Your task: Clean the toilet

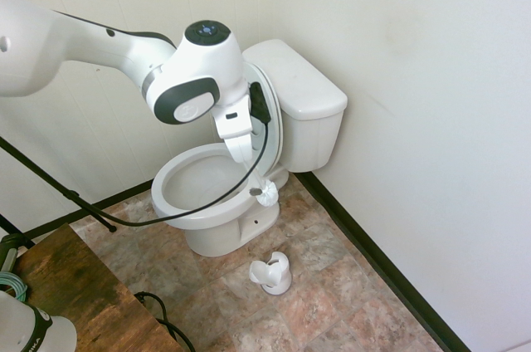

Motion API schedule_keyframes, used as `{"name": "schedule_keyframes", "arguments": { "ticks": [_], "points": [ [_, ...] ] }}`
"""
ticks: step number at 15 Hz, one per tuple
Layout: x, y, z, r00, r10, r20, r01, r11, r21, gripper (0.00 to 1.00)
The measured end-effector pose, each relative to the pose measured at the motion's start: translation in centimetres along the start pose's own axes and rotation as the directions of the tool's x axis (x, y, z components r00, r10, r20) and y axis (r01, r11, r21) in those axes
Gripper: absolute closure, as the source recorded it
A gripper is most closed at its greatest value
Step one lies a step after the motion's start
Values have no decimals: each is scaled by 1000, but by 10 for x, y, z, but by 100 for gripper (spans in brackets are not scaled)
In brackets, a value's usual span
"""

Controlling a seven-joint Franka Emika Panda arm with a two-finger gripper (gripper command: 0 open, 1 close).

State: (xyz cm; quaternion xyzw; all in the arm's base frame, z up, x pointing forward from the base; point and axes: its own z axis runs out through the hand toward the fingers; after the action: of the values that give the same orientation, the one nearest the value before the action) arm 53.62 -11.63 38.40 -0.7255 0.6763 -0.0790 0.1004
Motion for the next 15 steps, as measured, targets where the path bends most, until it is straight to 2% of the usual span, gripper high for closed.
{"name": "schedule_keyframes", "arguments": {
  "ticks": [4, 7, 11, 15],
  "points": [
    [52, 19, 40, 997, 64, -39, -66, 996, -56, 100],
    [92, 33, 86, 995, 86, -46, -91, 989, -116, 100],
    [95, 39, 154, 997, 78, -21, -80, 980, -181, 100],
    [89, 48, 194, 997, 73, 6, -70, 974, -218, 100]
  ]
}}
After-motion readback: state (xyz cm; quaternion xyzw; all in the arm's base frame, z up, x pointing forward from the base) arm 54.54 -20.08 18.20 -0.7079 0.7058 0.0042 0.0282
